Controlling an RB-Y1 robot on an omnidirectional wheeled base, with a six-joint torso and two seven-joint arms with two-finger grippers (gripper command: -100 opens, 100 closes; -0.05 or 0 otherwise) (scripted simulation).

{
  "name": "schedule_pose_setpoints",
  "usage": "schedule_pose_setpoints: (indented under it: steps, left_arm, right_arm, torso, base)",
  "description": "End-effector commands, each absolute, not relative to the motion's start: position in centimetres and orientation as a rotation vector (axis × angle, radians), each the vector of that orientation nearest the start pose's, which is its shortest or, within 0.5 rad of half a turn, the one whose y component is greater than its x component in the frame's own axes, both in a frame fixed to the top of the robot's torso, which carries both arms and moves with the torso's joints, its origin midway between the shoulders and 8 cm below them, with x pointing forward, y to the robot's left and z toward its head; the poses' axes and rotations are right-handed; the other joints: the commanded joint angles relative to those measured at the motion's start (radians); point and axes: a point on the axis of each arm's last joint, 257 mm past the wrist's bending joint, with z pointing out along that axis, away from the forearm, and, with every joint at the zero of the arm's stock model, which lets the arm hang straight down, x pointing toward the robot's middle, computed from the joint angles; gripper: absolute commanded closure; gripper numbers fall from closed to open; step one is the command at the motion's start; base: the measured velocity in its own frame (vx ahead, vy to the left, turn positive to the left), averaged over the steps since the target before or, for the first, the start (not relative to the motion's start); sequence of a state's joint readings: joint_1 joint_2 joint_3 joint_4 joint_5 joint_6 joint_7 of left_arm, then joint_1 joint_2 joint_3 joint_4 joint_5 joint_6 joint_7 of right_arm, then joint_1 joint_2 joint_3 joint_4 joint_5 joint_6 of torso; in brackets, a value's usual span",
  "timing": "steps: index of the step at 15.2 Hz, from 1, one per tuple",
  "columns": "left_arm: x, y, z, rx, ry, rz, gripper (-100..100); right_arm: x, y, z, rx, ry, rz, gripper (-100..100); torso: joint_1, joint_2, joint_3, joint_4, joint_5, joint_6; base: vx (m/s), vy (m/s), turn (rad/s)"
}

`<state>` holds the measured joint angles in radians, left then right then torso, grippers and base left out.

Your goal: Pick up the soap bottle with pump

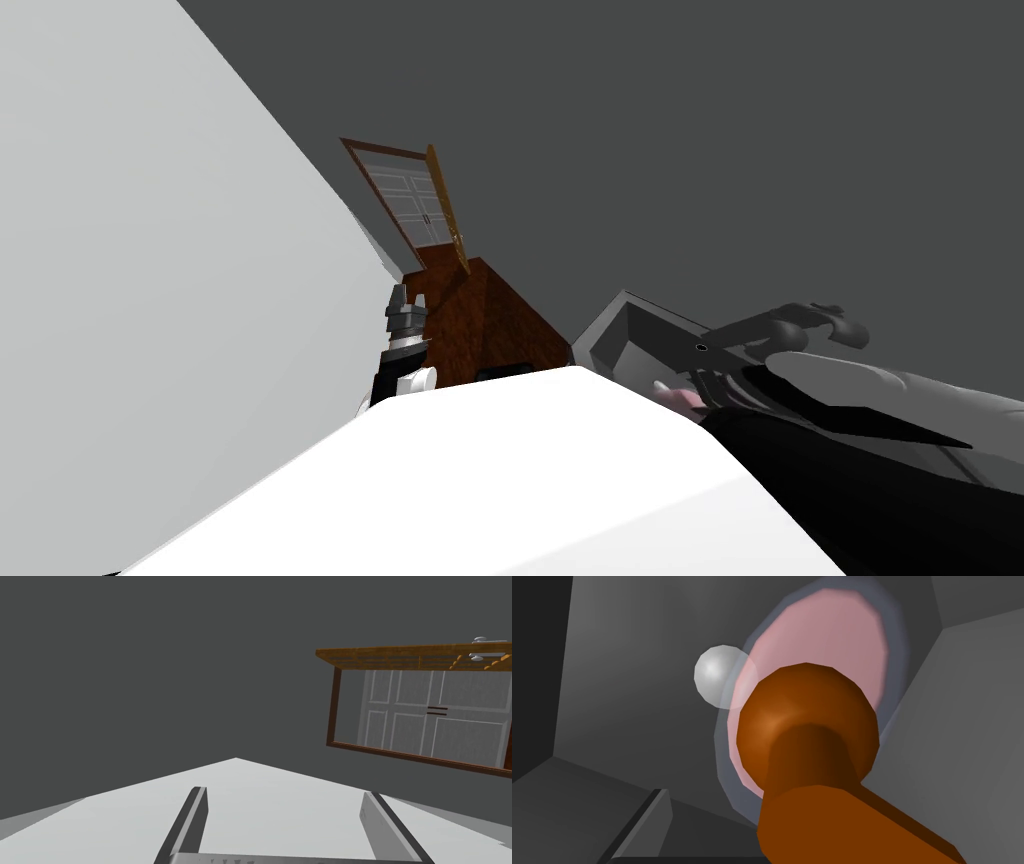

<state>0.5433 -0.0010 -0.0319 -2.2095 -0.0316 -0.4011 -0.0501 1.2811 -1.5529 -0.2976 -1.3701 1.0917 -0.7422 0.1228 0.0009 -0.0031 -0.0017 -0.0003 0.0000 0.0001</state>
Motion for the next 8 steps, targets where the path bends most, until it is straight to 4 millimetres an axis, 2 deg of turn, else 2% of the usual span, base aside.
schedule_pose_setpoints:
  steps: [1,2,3,5,6,8]
  left_arm:
    - [36.8,27.6,-4.3,-0.788,0.789,-1.202,0]
    - [36.8,27.6,-4.3,-0.788,0.789,-1.202,0]
    - [36.8,27.6,-4.3,-0.788,0.789,-1.202,0]
    - [36.8,27.6,-4.3,-0.788,0.789,-1.202,0]
    - [36.8,27.6,-4.3,-0.788,0.789,-1.202,0]
    - [36.8,27.6,-4.3,-0.788,0.789,-1.202,0]
  right_arm:
    - [1.9,-67.0,-30.6,-1.265,2.887,-0.109,-100]
    - [0.2,-68.0,-30.1,-1.302,2.896,-0.123,-100]
    - [-0.4,-67.7,-30.4,-1.271,2.902,-0.118,-100]
    - [-1.4,-67.3,-30.8,-1.220,2.910,-0.110,-100]
    - [-3.0,-68.3,-30.3,-1.267,2.922,-0.123,-100]
    - [-4.2,-67.7,-30.8,-1.206,2.931,-0.114,-100]
  torso:
    - [0.000,0.000,0.000,0.000,0.000,0.000]
    - [0.000,0.001,0.001,0.000,0.000,0.000]
    - [0.000,0.001,0.000,0.000,0.000,-0.001]
    - [0.000,0.000,0.000,0.000,0.000,-0.001]
    - [0.000,0.000,0.000,0.000,0.000,0.000]
    - [-0.001,-0.002,-0.001,0.000,0.000,-0.002]
  base:
    - [0.013,0.004,-0.035]
    - [0.034,0.014,0.166]
    - [0.048,0.012,0.229]
    - [0.033,0.005,0.049]
    - [0.049,0.011,0.156]
    - [0.051,0.019,0.138]
